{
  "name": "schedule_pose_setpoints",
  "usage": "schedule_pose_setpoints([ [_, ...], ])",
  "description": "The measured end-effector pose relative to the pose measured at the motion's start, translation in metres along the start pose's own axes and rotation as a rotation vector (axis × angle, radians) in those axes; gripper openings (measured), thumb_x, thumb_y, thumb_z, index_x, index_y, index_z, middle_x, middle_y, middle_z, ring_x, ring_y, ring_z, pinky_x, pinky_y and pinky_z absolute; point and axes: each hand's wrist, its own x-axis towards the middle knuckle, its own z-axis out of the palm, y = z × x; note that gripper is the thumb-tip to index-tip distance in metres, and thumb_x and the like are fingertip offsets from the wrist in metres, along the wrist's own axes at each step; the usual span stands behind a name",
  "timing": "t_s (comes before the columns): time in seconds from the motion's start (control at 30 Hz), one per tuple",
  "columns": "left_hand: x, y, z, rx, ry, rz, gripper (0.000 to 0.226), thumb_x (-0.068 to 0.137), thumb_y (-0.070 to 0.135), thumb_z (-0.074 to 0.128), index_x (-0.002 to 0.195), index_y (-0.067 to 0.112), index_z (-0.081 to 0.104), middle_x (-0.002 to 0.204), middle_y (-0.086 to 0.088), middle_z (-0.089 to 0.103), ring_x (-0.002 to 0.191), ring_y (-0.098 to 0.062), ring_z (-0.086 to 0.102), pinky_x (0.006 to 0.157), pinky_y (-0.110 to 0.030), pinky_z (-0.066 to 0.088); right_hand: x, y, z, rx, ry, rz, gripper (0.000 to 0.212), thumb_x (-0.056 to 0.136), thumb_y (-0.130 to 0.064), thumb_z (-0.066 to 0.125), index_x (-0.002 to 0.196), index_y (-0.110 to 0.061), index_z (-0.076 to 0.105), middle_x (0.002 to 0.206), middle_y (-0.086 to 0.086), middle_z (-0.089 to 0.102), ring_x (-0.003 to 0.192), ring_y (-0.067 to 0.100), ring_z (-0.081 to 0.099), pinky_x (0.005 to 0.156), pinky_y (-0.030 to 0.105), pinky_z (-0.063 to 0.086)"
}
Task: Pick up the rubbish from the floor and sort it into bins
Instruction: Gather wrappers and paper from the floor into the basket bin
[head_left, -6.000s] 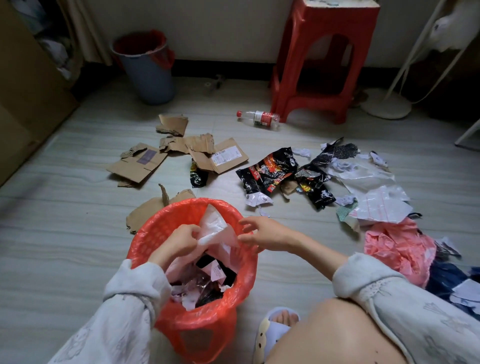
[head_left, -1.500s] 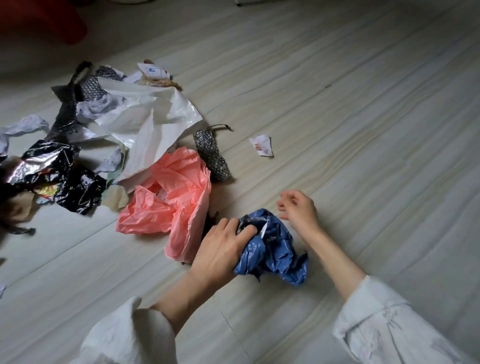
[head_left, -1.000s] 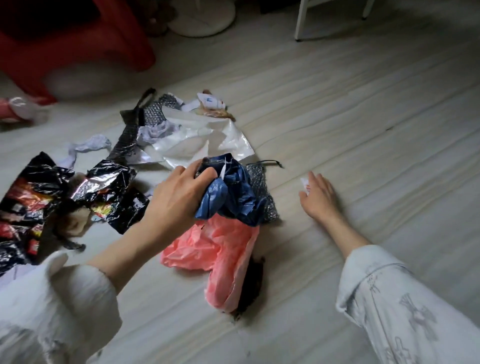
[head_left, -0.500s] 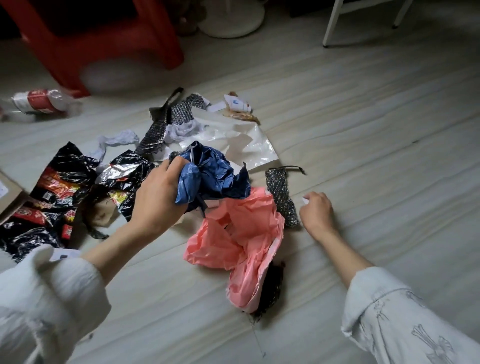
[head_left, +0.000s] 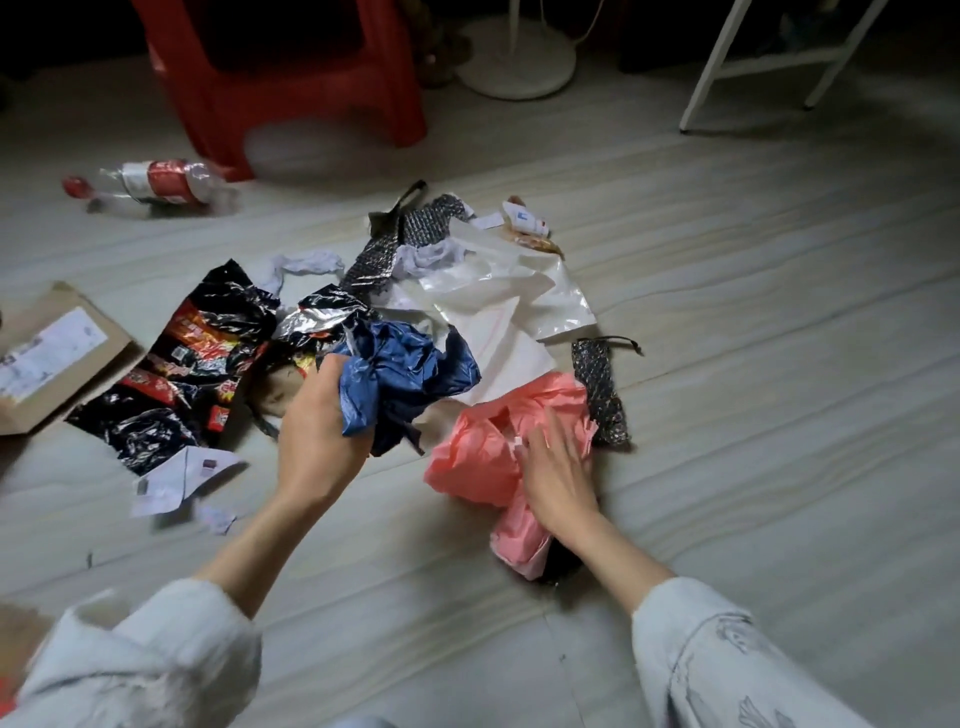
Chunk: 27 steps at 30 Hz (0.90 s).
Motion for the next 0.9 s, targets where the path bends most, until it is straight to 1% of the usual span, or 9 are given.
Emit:
schedule_pose_setpoints([
  [0.07, -0.007, -0.013, 0.001, -0.025, -0.015, -0.016, 0.013, 0.086, 0.02, 0.057, 0.087, 0.022, 0.044, 0.085, -0.005, 0.059, 0.076, -0.031, 0.056, 0.064, -0.045, 0.049, -0.002, -0.007, 0.01, -0.019, -0.049, 0.028, 0.054, 0.098, -0.045, 0.028, 0.143, -0.017, 0.021, 0.158, 0.006, -0.011, 0.145, 0.032, -0.009, 0.112, 0.058, 0.018],
  [0.2, -0.02, -0.031, 0.003, -0.094, -0.074, -0.087, 0.018, 0.079, 0.033, 0.048, 0.091, 0.02, 0.048, 0.086, -0.005, 0.06, 0.078, -0.028, 0.058, 0.067, -0.046, 0.051, 0.004, -0.012, 0.026, -0.11, -0.227, 0.068, 0.102, 0.08, -0.068, 0.047, 0.146, -0.028, -0.02, 0.153, 0.005, -0.031, 0.139, 0.038, -0.026, 0.109, 0.065, 0.013],
  [0.3, -0.024, -0.038, 0.008, -0.07, -0.113, -0.156, 0.028, 0.075, 0.034, 0.045, 0.095, 0.015, 0.051, 0.088, -0.006, 0.061, 0.081, -0.03, 0.058, 0.07, -0.048, 0.05, 0.012, -0.015, 0.029, -0.187, -0.239, 0.087, 0.105, 0.075, -0.07, 0.054, 0.148, -0.032, -0.011, 0.156, 0.004, -0.021, 0.141, 0.039, -0.018, 0.106, 0.067, 0.017],
  [0.37, -0.023, -0.041, 0.011, -0.075, -0.119, -0.167, 0.028, 0.074, 0.034, 0.045, 0.095, 0.015, 0.05, 0.087, -0.006, 0.06, 0.079, -0.028, 0.057, 0.068, -0.046, 0.05, 0.014, -0.017, 0.028, -0.232, -0.185, 0.098, 0.095, 0.078, -0.066, 0.055, 0.149, -0.03, 0.004, 0.157, 0.006, -0.005, 0.142, 0.038, 0.0, 0.107, 0.06, 0.025],
  [0.5, -0.024, -0.044, 0.012, -0.092, -0.15, -0.164, 0.021, 0.073, 0.032, 0.045, 0.088, 0.018, 0.046, 0.081, -0.005, 0.06, 0.073, -0.026, 0.056, 0.061, -0.039, 0.047, 0.006, -0.021, 0.033, -0.19, 0.017, 0.085, 0.062, 0.085, -0.033, 0.061, 0.14, -0.029, 0.033, 0.147, 0.007, 0.027, 0.127, 0.033, 0.032, 0.098, 0.046, 0.037],
  [0.6, -0.028, -0.047, 0.01, -0.093, -0.162, -0.152, 0.016, 0.074, 0.032, 0.044, 0.086, 0.021, 0.044, 0.083, -0.007, 0.06, 0.074, -0.028, 0.057, 0.062, -0.04, 0.046, 0.004, -0.02, 0.031, -0.14, 0.039, 0.014, 0.067, 0.081, -0.011, 0.058, 0.141, -0.024, 0.03, 0.136, 0.008, 0.041, 0.121, 0.031, 0.042, 0.092, 0.041, 0.041],
  [0.73, -0.029, -0.05, 0.008, -0.1, -0.162, -0.145, 0.017, 0.074, 0.031, 0.044, 0.088, 0.022, 0.044, 0.087, -0.007, 0.061, 0.074, -0.026, 0.056, 0.058, -0.034, 0.043, -0.005, -0.023, 0.017, -0.163, 0.006, -0.099, 0.081, 0.081, -0.005, 0.052, 0.148, -0.033, 0.016, 0.122, 0.004, 0.049, 0.112, 0.026, 0.05, 0.087, 0.039, 0.043],
  [0.8, -0.031, -0.05, 0.005, -0.097, -0.171, -0.159, 0.014, 0.077, 0.029, 0.047, 0.088, 0.021, 0.045, 0.084, -0.006, 0.061, 0.072, -0.025, 0.056, 0.054, -0.029, 0.042, -0.016, -0.034, 0.008, -0.089, 0.01, -0.135, 0.08, 0.08, -0.001, 0.05, 0.144, -0.041, 0.025, 0.112, 0.003, 0.051, 0.105, 0.024, 0.053, 0.089, 0.039, 0.044],
  [0.9, -0.032, -0.048, -0.012, -0.057, -0.166, -0.17, 0.011, 0.085, 0.023, 0.052, 0.095, 0.019, 0.049, 0.088, -0.005, 0.063, 0.078, -0.026, 0.058, 0.059, -0.033, 0.045, -0.035, -0.055, -0.012, 0.004, 0.002, -0.186, 0.068, 0.081, 0.001, 0.05, 0.136, -0.037, 0.043, 0.115, 0.004, 0.05, 0.106, 0.024, 0.052, 0.092, 0.035, 0.043],
])
